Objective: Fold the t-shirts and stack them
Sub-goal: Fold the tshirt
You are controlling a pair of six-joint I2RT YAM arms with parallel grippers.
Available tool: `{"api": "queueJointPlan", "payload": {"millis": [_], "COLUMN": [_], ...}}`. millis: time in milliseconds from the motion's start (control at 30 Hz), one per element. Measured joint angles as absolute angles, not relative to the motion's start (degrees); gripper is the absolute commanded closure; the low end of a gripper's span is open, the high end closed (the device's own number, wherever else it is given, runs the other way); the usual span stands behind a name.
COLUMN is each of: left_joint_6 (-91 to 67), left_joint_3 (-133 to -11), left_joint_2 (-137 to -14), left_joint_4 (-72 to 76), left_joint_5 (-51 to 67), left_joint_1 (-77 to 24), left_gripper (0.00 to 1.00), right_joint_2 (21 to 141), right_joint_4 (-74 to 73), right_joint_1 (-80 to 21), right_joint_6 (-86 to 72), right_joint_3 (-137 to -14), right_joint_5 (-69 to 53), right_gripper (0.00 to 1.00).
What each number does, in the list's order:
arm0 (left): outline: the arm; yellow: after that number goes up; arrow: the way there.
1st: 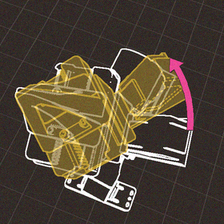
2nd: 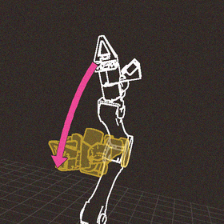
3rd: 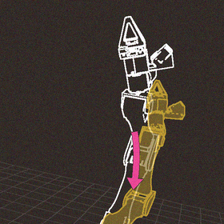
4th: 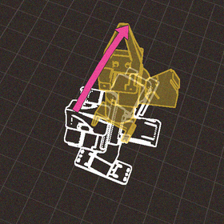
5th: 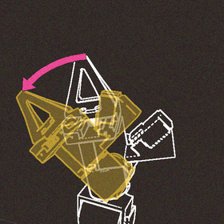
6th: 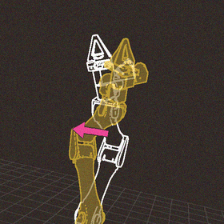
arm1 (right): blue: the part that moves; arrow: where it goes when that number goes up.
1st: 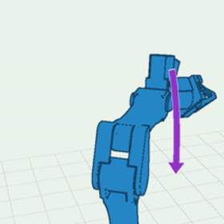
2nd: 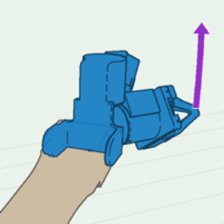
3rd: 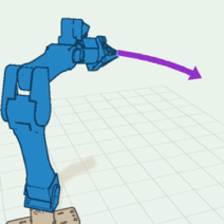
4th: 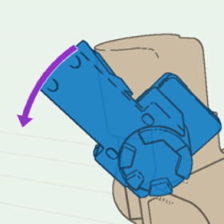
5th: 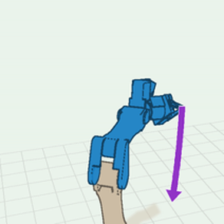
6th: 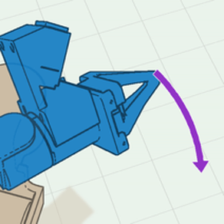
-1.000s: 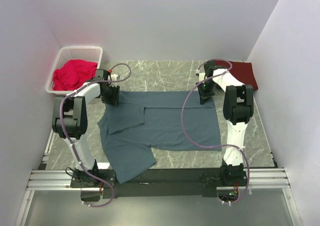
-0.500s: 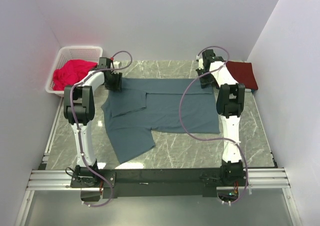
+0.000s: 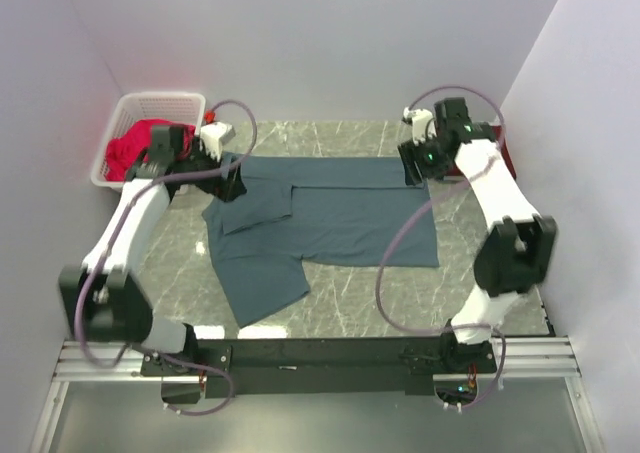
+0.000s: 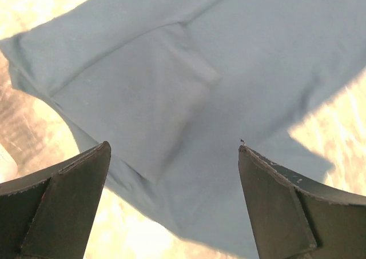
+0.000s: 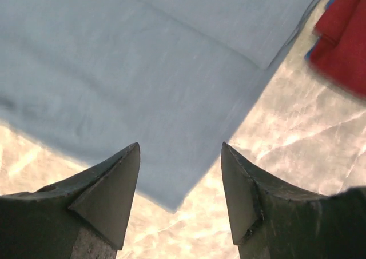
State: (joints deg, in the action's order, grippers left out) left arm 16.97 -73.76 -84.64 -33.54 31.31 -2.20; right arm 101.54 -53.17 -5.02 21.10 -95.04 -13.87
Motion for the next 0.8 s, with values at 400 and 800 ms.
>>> {"api": "queueJointPlan", "payload": {"millis": [400, 800], "left_joint_6": [35.66, 43.51], "left_joint_3": [-53.63, -47.51], "left_joint_2": [-67.07, -70.28], "left_joint_4": [-45.45, -48.97], "left_joint_5": [33.54, 28.91], "left_joint_1": [-1.78, -1.8], "left_gripper": [0.23, 0.26], "right_joint_2": [84.6, 83.0], "right_joint_4": [-49.36, -39.33], "right_joint_1": [-8.49, -12.03], "right_joint_6": [36.34, 40.53], "right_joint_3": [-54.19, -46.15], "right_joint_5": [-9.3, -3.14], "right_gripper": [0.59, 0.65]}}
